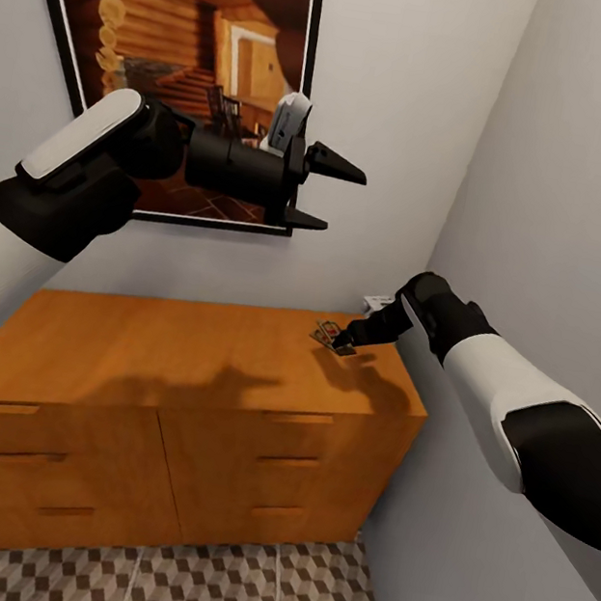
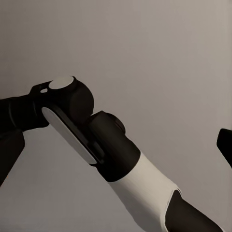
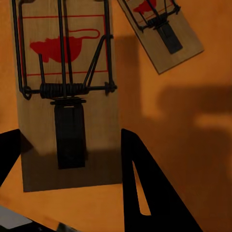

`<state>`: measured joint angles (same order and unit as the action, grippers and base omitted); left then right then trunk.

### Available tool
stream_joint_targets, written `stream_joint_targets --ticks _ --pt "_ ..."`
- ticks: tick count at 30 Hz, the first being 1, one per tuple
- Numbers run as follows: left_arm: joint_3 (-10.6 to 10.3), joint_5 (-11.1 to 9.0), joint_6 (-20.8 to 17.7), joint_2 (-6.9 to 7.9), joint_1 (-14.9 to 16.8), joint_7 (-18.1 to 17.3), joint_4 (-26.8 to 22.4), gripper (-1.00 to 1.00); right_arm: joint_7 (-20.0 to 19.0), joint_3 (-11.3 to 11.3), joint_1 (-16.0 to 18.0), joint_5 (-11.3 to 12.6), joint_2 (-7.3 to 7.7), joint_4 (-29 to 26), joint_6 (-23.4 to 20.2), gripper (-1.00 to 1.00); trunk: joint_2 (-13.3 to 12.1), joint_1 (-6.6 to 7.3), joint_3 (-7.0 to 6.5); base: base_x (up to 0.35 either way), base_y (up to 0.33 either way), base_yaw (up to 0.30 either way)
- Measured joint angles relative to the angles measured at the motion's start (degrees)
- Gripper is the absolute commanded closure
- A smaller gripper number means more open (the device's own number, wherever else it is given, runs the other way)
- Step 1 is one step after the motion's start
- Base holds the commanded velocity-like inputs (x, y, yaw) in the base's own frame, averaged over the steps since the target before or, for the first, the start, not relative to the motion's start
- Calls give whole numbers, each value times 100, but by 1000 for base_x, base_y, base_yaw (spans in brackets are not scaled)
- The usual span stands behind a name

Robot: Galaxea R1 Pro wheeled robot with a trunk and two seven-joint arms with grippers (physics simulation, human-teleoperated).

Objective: Take the four mousetraps from the cabinet in the bathroom and place them on the bathroom floor. Make sure all four end up on the same floor surface, and ensure that at least two of them are either under or directly next to the same bathroom sink.

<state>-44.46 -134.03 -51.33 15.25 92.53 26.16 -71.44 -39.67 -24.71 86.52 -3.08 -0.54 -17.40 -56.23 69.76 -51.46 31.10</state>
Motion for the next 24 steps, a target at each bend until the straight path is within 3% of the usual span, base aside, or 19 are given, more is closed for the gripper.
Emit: stream_joint_targets --ticks 10,13,15,18,19,22,24 --pt "-18 5 6 14 -24 10 7 -100 -27 4 0 7 18 18 9 100 0 0 9 0 0 0" --pt "-244 121 5 84 -25 15 9 -100 -227 16 2 -5 166 3 15 100 0 0 9 0 0 0" --pt "-442 444 -2 257 -25 17 5 -100 -644 24 2 -34 448 -8 26 100 0 0 9 0 0 0" --pt "-560 882 -17 460 -25 16 -8 -100 -1412 41 2 -28 860 -87 28 100 1 0 9 0 0 0" --pt "-573 941 -22 485 -25 17 -16 -100 -1581 47 2 -18 950 -124 24 100 1 0 9 0 0 0" --pt "-618 1131 -51 617 -27 64 -34 -100 -2374 51 2 -14 1427 -448 23 100 1 0 8 0 0 0" --pt "-622 1172 -63 712 -26 160 -17 -100 -2623 47 1 -9 1610 -612 9 100 1 0 8 0 0 0"
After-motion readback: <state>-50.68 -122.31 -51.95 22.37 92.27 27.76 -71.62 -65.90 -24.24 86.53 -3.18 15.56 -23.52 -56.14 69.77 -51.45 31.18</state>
